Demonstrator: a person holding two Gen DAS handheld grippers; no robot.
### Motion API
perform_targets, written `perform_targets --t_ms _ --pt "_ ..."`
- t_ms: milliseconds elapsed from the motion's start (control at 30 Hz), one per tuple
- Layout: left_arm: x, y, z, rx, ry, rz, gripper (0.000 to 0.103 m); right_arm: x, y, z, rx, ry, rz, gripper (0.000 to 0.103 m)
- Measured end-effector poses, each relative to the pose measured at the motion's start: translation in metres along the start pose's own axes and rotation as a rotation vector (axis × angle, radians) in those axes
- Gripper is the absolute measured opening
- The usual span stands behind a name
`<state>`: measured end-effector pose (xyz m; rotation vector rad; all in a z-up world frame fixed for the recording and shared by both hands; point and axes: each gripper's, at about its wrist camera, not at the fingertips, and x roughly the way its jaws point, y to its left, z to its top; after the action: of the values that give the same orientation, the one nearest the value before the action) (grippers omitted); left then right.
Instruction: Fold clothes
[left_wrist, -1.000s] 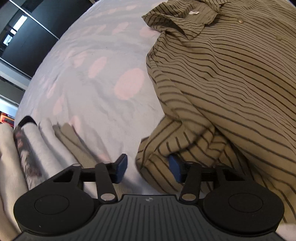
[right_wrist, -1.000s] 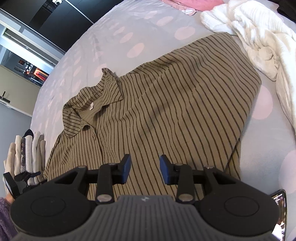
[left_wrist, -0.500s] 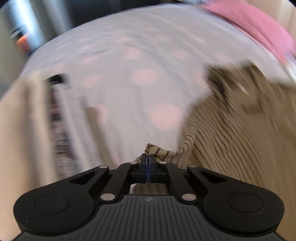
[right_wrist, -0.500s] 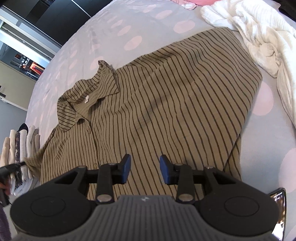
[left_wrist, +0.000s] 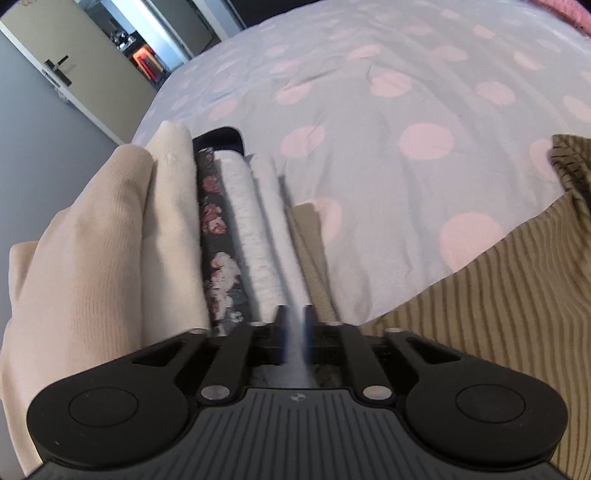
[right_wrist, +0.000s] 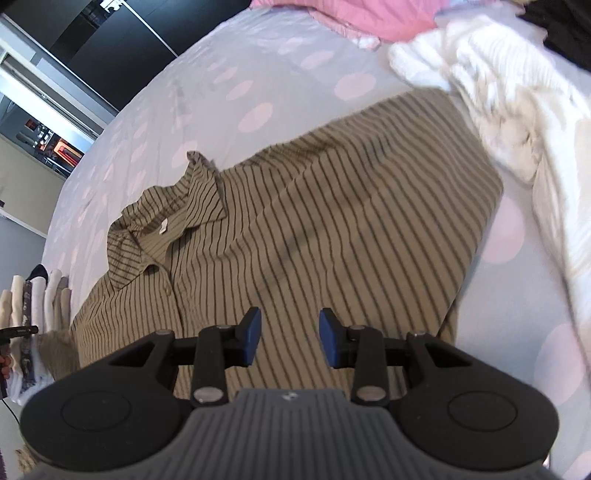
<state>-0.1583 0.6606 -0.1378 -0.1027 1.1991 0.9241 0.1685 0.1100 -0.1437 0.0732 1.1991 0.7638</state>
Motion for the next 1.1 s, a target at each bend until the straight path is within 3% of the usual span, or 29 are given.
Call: perform_targets --t_ms 67,133,300,433,567,700,933,1033,1067,1100 --pt "-0.013 0.000 -0.005 -0.008 -0.052 0.001 0.046 -0.004 0.001 0.003 -0.017 -0.019 0.001 0.039" --pt "-0.030 -0.001 -0.013 -0.019 -0.112 0.006 0.050 -0.010 0.003 0.005 -0.040 -0.036 0.003 0.039" --pt "-0.080 -0.014 -0.046 -0.081 -0.169 -0.092 0.052 -0.023 0.010 0.011 -0.153 -0.043 -0.006 0.038" --pt "-0.115 -0.035 -0.091 -0.111 -0.149 -0.195 0.055 -0.030 0.005 0.006 -0.227 0.010 0.005 0.038" --pt "-0.147 -0.062 -0.142 -0.119 -0.135 -0.267 0.055 -0.035 0.003 -0.014 -0.350 0.077 0.007 0.038" --pt "-0.178 -0.084 -0.193 -0.131 -0.158 -0.310 0.055 -0.049 0.006 -0.044 -0.484 0.125 0.064 0.038" --pt "-0.227 -0.094 -0.254 -0.190 -0.247 -0.361 0.056 -0.137 0.008 -0.085 -0.604 0.120 0.143 0.038" --pt "-0.238 -0.095 -0.275 -0.238 -0.257 -0.412 0.057 -0.185 0.011 -0.104 -0.726 0.115 0.078 0.039" --pt "-0.240 -0.096 -0.282 -0.254 -0.253 -0.433 0.057 -0.196 0.010 -0.112 -0.755 0.114 0.039 0.043" --pt "-0.240 -0.098 -0.289 -0.267 -0.244 -0.446 0.057 -0.203 0.006 -0.118 -0.766 0.110 0.008 0.053"
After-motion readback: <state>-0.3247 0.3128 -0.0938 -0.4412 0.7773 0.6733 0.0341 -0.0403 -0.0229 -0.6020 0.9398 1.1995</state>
